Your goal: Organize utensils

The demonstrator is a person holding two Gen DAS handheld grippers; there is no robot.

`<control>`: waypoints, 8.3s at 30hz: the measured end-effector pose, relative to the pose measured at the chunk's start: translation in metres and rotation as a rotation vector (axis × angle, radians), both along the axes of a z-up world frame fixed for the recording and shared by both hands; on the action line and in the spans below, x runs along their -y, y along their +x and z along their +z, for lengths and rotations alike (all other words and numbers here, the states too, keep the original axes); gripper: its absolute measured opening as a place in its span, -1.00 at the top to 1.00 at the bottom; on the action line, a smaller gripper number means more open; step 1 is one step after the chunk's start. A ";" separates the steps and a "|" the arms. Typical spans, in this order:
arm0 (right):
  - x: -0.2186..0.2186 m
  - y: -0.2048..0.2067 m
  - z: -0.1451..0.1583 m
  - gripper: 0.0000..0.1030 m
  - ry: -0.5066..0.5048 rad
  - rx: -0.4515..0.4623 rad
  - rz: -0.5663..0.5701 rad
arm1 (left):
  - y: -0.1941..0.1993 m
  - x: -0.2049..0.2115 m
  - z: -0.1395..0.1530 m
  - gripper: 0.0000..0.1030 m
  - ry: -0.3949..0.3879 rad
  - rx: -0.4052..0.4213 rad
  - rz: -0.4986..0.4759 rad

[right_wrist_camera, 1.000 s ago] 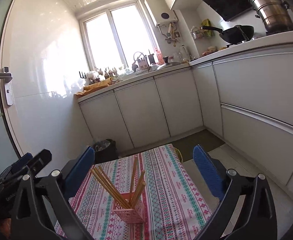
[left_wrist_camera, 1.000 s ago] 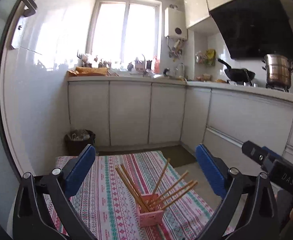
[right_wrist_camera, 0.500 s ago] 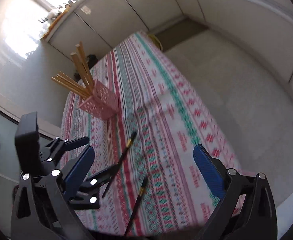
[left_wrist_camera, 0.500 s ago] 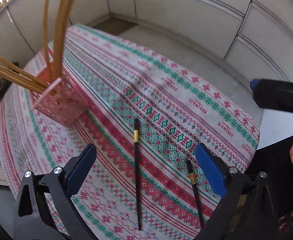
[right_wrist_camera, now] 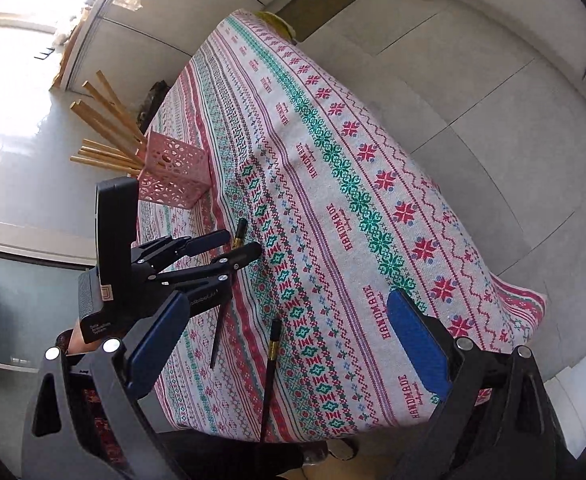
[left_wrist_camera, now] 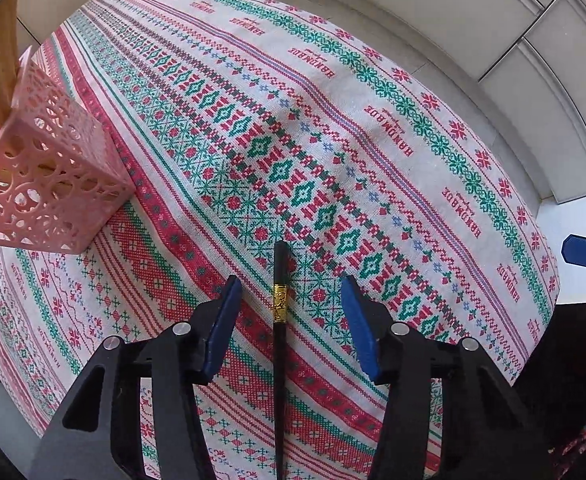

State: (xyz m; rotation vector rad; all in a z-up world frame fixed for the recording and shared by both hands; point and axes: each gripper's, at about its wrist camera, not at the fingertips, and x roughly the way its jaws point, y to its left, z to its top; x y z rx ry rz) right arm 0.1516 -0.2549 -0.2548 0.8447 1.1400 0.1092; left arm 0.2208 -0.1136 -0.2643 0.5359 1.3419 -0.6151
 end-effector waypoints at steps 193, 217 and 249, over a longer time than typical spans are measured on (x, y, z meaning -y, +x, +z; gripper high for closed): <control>-0.086 -0.005 0.188 -0.87 -0.576 0.798 -0.224 | -0.102 -0.115 0.264 -0.86 -0.447 1.057 0.590; -0.084 -0.002 0.189 -0.87 -0.562 0.783 -0.223 | -0.098 -0.114 0.260 -0.86 -0.450 1.038 0.591; -0.081 -0.001 0.189 -0.87 -0.555 0.769 -0.221 | -0.089 -0.111 0.251 -0.86 -0.363 1.010 0.616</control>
